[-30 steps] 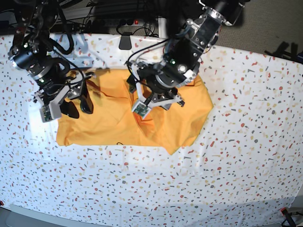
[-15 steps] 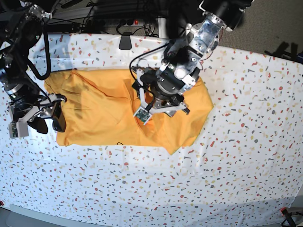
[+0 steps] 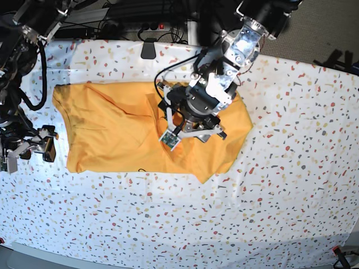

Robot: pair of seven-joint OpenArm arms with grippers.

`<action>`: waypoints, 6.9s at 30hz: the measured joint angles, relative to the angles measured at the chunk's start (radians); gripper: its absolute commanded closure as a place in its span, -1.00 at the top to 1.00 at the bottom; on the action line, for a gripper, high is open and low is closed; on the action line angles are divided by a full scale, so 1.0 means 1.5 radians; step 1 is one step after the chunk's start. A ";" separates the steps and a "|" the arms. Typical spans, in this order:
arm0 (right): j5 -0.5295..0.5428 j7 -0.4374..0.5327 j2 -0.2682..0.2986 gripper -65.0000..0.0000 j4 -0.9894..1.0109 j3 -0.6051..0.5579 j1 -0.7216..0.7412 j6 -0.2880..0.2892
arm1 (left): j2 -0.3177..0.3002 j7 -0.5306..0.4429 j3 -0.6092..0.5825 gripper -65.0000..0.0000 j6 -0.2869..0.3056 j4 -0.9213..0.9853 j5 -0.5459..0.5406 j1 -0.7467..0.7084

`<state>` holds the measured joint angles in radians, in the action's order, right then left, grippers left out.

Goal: Fold the T-shirt properly
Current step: 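Release the right gripper and move it toward the shirt's other end, then grasp the shirt end with the right gripper and fold it toward the left gripper, then open the right gripper and withdraw it from the folded bundle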

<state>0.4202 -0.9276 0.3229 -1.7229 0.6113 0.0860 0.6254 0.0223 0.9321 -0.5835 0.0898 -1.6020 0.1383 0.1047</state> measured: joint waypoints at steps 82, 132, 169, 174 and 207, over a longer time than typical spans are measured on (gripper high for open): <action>0.344 -0.229 0.020 -1.00 0.494 -0.112 0.342 0.045 | -0.140 0.112 -0.001 0.10 -0.130 -0.151 0.138 0.019; 0.312 -0.260 -0.316 -0.29 0.432 -0.299 0.245 0.046 | -0.214 0.151 -0.003 0.10 -0.230 -0.150 0.241 -0.046; 0.116 -0.157 -0.249 -0.29 0.363 -0.315 0.375 0.046 | -0.216 0.008 -0.002 0.10 -0.280 -0.150 0.384 -0.044; 0.050 -0.112 -0.153 -0.29 0.214 -0.312 0.317 0.045 | -0.214 -0.028 -0.003 0.10 -0.280 -0.150 0.288 -0.033; 0.157 -0.113 -0.040 -0.29 0.061 0.084 -0.023 0.045 | 0.020 -0.039 -0.004 0.10 -0.070 0.032 0.146 0.044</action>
<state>0.6556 -1.0969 0.2630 -1.6321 0.7380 0.0521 0.6933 0.0528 0.8742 -0.5892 -0.0158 -1.5539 0.3580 0.1703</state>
